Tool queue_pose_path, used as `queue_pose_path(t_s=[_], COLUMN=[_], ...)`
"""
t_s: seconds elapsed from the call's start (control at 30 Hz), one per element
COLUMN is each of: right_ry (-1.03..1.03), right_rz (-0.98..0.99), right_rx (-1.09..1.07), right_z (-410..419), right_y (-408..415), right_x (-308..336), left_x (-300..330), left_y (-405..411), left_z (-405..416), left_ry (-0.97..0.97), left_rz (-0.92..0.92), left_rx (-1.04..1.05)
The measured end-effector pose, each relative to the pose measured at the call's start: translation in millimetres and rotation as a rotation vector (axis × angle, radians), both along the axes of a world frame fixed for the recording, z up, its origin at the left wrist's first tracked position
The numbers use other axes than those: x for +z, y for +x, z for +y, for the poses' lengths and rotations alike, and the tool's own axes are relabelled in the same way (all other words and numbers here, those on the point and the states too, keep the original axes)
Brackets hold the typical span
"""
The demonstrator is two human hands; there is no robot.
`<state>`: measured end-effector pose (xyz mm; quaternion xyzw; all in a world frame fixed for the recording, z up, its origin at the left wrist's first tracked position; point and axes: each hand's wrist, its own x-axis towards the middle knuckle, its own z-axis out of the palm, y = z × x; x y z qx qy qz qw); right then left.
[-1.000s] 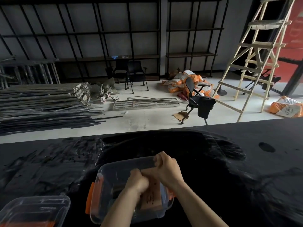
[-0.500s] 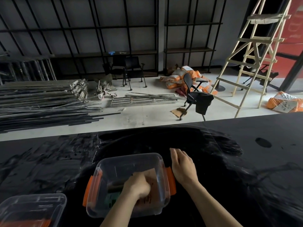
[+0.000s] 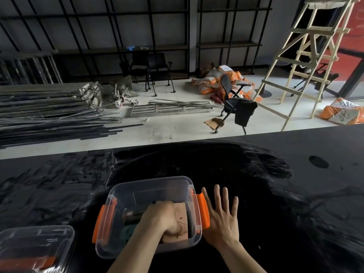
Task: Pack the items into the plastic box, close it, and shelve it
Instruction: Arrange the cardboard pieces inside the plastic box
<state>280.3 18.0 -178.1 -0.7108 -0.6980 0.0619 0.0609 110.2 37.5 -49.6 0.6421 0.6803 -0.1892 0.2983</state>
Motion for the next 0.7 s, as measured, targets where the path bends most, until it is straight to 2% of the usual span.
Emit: queue_pose_path(t_s=[0.17, 0.43, 0.7], right_ry=[0.004, 0.083, 0.113], right_rz=[-0.035, -0.053, -0.045], right_rx=[-0.005, 0.001, -0.005], right_z=[-1, -2, -1], right_y=[0, 0, 0], right_x=[-3, -7, -8], left_x=[1, -22, -8], left_y=[6, 5, 5], left_z=[3, 0, 3], left_ry=[-0.015, 0.161, 0.154], left_rz=[0.095, 0.116, 0.201], left_rx=[-0.092, -0.08, -0.203])
